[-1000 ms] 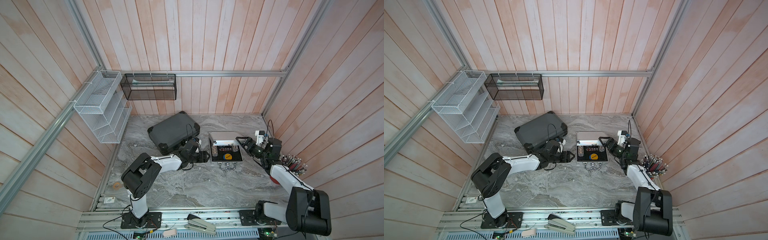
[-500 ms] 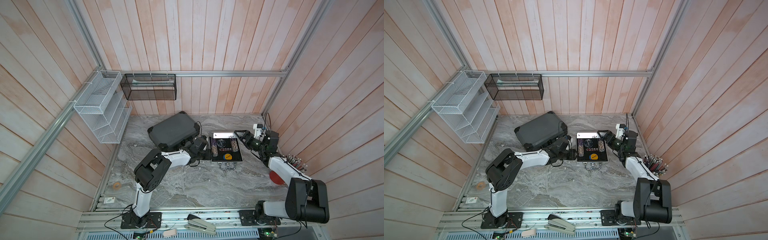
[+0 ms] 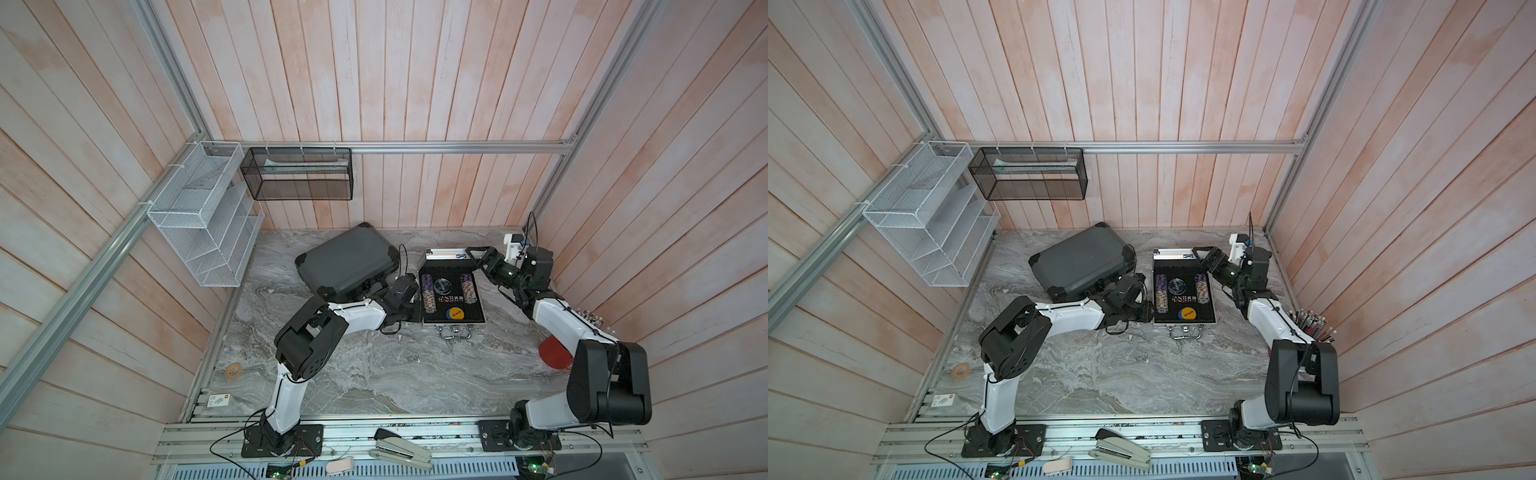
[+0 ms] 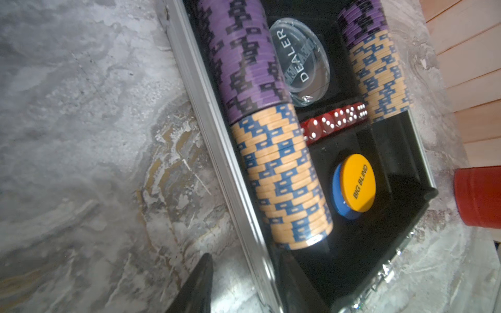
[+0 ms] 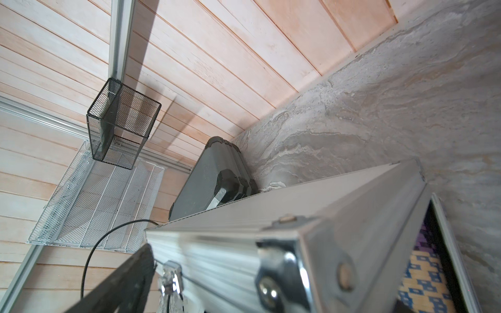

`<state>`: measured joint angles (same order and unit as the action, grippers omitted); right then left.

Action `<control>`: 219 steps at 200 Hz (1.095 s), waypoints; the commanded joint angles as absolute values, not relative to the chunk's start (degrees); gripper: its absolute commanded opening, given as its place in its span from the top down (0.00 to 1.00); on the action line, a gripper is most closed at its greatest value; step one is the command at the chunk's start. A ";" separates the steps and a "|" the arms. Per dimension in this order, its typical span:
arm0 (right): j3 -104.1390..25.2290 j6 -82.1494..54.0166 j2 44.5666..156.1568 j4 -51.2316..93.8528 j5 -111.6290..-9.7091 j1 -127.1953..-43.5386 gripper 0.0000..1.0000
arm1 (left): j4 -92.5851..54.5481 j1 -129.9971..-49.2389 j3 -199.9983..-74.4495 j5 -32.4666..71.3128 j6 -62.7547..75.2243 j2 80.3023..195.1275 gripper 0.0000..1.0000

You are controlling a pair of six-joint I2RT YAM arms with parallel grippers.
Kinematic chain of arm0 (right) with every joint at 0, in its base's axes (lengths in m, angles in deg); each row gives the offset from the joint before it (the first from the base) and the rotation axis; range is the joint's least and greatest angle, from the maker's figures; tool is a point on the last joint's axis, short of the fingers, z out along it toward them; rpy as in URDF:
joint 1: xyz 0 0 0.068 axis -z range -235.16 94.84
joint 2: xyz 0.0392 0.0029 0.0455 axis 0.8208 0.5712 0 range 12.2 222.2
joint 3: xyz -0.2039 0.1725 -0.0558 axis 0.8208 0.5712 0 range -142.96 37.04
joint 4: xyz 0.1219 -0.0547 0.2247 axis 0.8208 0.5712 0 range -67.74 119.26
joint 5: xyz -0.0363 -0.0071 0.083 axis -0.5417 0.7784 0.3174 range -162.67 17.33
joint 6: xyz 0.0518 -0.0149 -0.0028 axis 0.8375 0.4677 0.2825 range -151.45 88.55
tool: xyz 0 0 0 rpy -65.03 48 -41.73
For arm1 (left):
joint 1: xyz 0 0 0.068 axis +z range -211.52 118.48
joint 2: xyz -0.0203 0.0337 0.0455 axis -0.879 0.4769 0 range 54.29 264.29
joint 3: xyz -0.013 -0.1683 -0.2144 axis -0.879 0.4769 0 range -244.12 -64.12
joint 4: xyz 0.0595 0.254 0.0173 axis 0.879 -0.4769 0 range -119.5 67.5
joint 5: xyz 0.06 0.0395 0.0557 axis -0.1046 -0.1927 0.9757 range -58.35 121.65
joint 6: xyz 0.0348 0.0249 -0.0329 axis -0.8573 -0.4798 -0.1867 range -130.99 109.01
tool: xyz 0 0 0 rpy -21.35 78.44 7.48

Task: Open the poker set cases
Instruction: Open the case lid on the poker set case.

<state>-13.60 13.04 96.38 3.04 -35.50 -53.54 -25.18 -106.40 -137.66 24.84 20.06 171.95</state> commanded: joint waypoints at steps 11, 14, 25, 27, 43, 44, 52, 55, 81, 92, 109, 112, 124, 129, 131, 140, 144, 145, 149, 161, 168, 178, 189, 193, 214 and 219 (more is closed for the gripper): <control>-16.57 12.26 98.11 3.24 -37.36 -53.93 0.02 | -28.95 -107.21 -140.11 28.02 17.92 174.80 0.59; -16.65 12.38 98.27 3.20 -37.48 -53.98 0.02 | -29.15 -107.30 -140.22 28.12 17.84 174.91 0.60; -17.33 12.45 98.83 3.10 -37.86 -53.94 0.02 | -29.58 -107.51 -140.70 28.22 17.45 175.30 0.62; -17.42 12.46 98.96 3.06 -37.86 -53.98 0.02 | -29.68 -107.51 -140.79 28.27 17.42 175.31 0.62; -18.44 12.66 100.09 2.83 -38.07 -53.93 0.02 | -30.05 -107.64 -141.24 28.22 17.36 175.88 0.65; -18.56 12.66 100.13 2.88 -38.01 -53.93 0.02 | -30.10 -107.65 -141.26 28.22 17.38 175.86 0.65; -19.08 12.76 100.59 2.71 -38.13 -53.98 0.02 | -30.14 -107.66 -141.29 28.21 17.39 176.03 0.67; -19.27 12.83 100.79 2.59 -38.19 -54.02 0.02 | -30.11 -107.65 -141.35 28.15 17.29 176.09 0.67; -20.73 13.52 102.27 1.68 -38.54 -54.19 0.02 | -30.45 -107.75 -141.87 27.88 16.70 176.40 0.72; -21.31 14.05 102.99 0.91 -38.71 -54.20 0.02 | -30.82 -107.75 -142.19 27.85 16.38 176.64 0.73; -22.42 14.66 104.08 0.16 -38.88 -54.45 0.02 | -31.18 -107.76 -142.45 27.85 15.98 176.76 0.75; -22.59 14.79 104.31 0.00 -39.02 -54.46 0.02 | -31.28 -107.75 -142.44 27.87 15.85 176.76 0.75; -23.53 15.50 105.18 -0.65 -39.25 -54.63 0.02 | -31.46 -107.72 -142.41 27.96 15.63 176.68 0.75; -24.01 15.73 105.56 -1.00 -39.26 -54.72 0.02 | -31.51 -107.75 -142.35 27.96 15.44 176.72 0.76; -24.19 15.81 105.78 -1.02 -39.33 -54.72 0.02 | -31.54 -107.73 -142.34 27.96 15.44 176.72 0.76; -25.14 16.03 106.54 -1.03 -39.59 -54.88 0.02 | -31.64 -107.74 -142.26 27.87 15.14 176.67 0.77; -25.47 16.19 106.80 -1.10 -39.75 -54.90 0.02 | -31.64 -107.75 -142.25 27.87 15.04 176.69 0.77; -25.59 16.19 106.87 -1.15 -39.73 -54.90 0.02 | -31.64 -107.75 -142.25 27.83 15.04 176.70 0.77; -25.90 16.31 107.27 -1.24 -39.94 -54.97 0.02 | -31.64 -107.77 -142.17 27.79 14.96 176.71 0.77; -26.89 16.72 108.04 -1.46 -40.51 -55.03 0.02 | -31.63 -107.76 -142.00 27.57 14.70 176.70 0.77; -27.48 16.93 108.51 -1.55 -40.87 -55.03 0.02 | -31.63 -107.75 -141.99 27.46 14.68 176.67 0.77; -28.14 16.98 109.04 -1.47 -41.33 -54.99 0.02 | -31.48 -107.79 -141.91 27.19 14.57 176.63 0.77; -28.88 16.89 109.77 -1.00 -41.69 -55.06 0.02 | -31.30 -107.82 -141.90 26.91 14.43 176.63 0.77; -29.18 16.76 109.92 -0.80 -41.88 -55.02 0.02 | -31.29 -107.86 -141.95 26.91 14.43 176.55 0.77; -30.05 15.70 110.81 0.37 -42.72 -54.95 0.02 | -31.22 -107.92 -142.21 26.51 14.72 176.57 0.77; -30.24 15.59 110.88 0.51 -43.05 -54.92 0.02 | -31.20 -107.93 -142.30 26.35 14.93 176.62 0.77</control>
<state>-28.02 16.56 109.73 0.72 -40.35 -54.94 -28.98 -107.80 -142.23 27.58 17.46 174.62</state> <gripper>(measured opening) 0.980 0.229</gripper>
